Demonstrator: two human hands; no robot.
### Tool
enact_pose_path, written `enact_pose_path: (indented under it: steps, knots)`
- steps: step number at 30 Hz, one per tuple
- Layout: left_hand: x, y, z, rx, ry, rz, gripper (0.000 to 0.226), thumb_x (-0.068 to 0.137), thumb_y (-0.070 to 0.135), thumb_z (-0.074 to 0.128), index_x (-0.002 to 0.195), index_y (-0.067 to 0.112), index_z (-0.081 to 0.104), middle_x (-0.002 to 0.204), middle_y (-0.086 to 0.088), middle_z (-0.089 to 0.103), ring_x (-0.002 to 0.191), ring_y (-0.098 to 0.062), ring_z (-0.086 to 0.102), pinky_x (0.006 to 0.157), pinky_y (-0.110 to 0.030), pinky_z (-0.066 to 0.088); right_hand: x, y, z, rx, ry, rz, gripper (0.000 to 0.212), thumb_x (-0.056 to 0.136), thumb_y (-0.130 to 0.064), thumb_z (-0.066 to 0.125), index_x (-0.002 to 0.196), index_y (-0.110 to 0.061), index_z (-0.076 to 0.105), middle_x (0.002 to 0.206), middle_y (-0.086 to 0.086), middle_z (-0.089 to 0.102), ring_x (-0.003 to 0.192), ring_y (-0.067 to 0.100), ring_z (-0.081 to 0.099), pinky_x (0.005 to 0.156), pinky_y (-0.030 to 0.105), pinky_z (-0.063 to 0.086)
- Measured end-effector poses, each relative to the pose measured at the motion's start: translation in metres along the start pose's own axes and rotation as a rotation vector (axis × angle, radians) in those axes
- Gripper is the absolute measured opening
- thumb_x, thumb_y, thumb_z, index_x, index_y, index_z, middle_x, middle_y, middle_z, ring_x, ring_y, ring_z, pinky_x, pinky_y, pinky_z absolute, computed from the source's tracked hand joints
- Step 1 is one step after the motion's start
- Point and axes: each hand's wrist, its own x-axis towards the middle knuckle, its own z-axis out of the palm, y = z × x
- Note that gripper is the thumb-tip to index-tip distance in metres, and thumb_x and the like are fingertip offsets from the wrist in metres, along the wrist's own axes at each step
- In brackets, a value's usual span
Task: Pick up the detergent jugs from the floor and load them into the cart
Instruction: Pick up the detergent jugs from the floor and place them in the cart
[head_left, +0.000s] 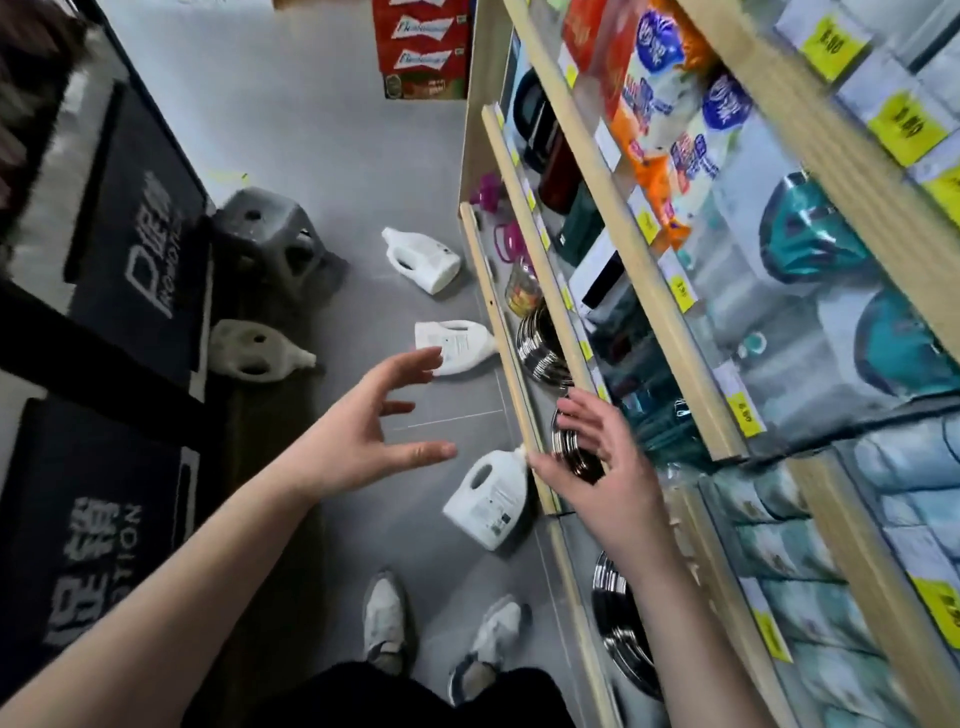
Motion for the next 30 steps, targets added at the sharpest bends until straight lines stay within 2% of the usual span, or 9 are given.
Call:
enact_pose_path:
  steps: [3, 7, 12, 15, 20, 22, 24, 27, 30]
  knots:
    - [0.035, -0.038, 0.018, 0.035, -0.027, -0.045, 0.105, 0.069, 0.067, 0.086, 0.156, 0.027, 0.042, 0.156, 0.017, 0.05, 0.143, -0.003, 0.048, 0.114, -0.04, 0.049, 0.036, 0.044, 0.008, 0.049, 0.033, 0.072, 0.075, 0.082, -0.028, 0.088, 0.147, -0.032, 0.05, 0.138, -0.018, 0.062, 0.125, -0.008, 0.057, 0.106, 0.008, 0.042]
    - [0.085, -0.122, 0.064, 0.055, -0.061, -0.112, 0.104, 0.069, 0.061, 0.085, 0.156, 0.026, 0.042, 0.156, 0.016, 0.049, 0.142, 0.002, 0.047, 0.116, -0.036, 0.047, 0.081, 0.143, 0.037, 0.081, 0.087, 0.176, 0.073, 0.082, -0.026, 0.088, 0.145, -0.031, 0.052, 0.137, -0.015, 0.063, 0.126, -0.003, 0.059, 0.108, 0.019, 0.045]
    - [0.132, -0.278, 0.144, 0.026, -0.112, -0.189, 0.101, 0.07, 0.056, 0.085, 0.156, 0.028, 0.041, 0.155, 0.014, 0.048, 0.139, 0.005, 0.047, 0.114, -0.027, 0.046, 0.12, 0.317, 0.103, 0.093, 0.157, 0.279, 0.068, 0.081, -0.03, 0.089, 0.139, -0.034, 0.054, 0.136, -0.012, 0.064, 0.126, 0.003, 0.061, 0.113, 0.037, 0.048]
    - [0.148, -0.382, 0.198, -0.017, -0.139, -0.289, 0.101, 0.067, 0.063, 0.09, 0.152, 0.032, 0.044, 0.151, 0.015, 0.051, 0.136, 0.006, 0.049, 0.112, -0.031, 0.049, 0.131, 0.423, 0.146, 0.147, 0.237, 0.393, 0.066, 0.076, -0.037, 0.089, 0.132, -0.041, 0.056, 0.132, -0.016, 0.066, 0.123, 0.003, 0.063, 0.114, 0.044, 0.048]
    - [0.171, -0.531, 0.269, -0.028, -0.195, -0.408, 0.118, 0.052, 0.069, 0.087, 0.154, 0.028, 0.043, 0.155, 0.012, 0.049, 0.138, -0.004, 0.051, 0.114, -0.042, 0.049, 0.149, 0.562, 0.216, 0.184, 0.295, 0.544, 0.058, 0.084, -0.02, 0.087, 0.129, -0.038, 0.055, 0.131, -0.007, 0.064, 0.121, 0.011, 0.062, 0.108, 0.033, 0.049]
    - [0.178, -0.57, 0.29, -0.006, -0.251, -0.436, 0.123, 0.05, 0.071, 0.086, 0.156, 0.028, 0.041, 0.158, 0.011, 0.046, 0.141, -0.008, 0.047, 0.117, -0.043, 0.045, 0.152, 0.602, 0.239, 0.166, 0.316, 0.616, 0.061, 0.084, -0.022, 0.087, 0.135, -0.028, 0.056, 0.13, -0.006, 0.062, 0.118, 0.013, 0.06, 0.102, 0.03, 0.05]
    - [0.183, -0.6, 0.309, 0.026, -0.3, -0.467, 0.125, 0.048, 0.072, 0.087, 0.156, 0.032, 0.04, 0.158, 0.007, 0.044, 0.143, -0.011, 0.044, 0.119, -0.044, 0.042, 0.154, 0.64, 0.258, 0.112, 0.358, 0.689, 0.064, 0.08, -0.028, 0.09, 0.135, -0.025, 0.058, 0.126, -0.007, 0.062, 0.117, 0.017, 0.061, 0.101, 0.036, 0.052]
    - [0.189, -0.631, 0.33, 0.121, -0.342, -0.47, 0.117, 0.058, 0.057, 0.097, 0.156, 0.035, 0.038, 0.155, 0.0, 0.038, 0.135, -0.013, 0.044, 0.12, -0.042, 0.04, 0.16, 0.675, 0.27, 0.044, 0.447, 0.772, 0.071, 0.074, -0.037, 0.092, 0.134, -0.022, 0.059, 0.129, 0.002, 0.064, 0.119, 0.028, 0.063, 0.104, 0.046, 0.052]
    - [0.195, -0.643, 0.342, 0.176, -0.361, -0.507, 0.136, 0.044, 0.07, 0.093, 0.16, 0.034, 0.031, 0.16, -0.004, 0.033, 0.142, -0.024, 0.046, 0.12, -0.046, 0.041, 0.164, 0.693, 0.268, 0.038, 0.454, 0.846, 0.077, 0.075, -0.04, 0.091, 0.141, -0.02, 0.056, 0.142, 0.007, 0.06, 0.126, 0.029, 0.061, 0.103, 0.036, 0.049]
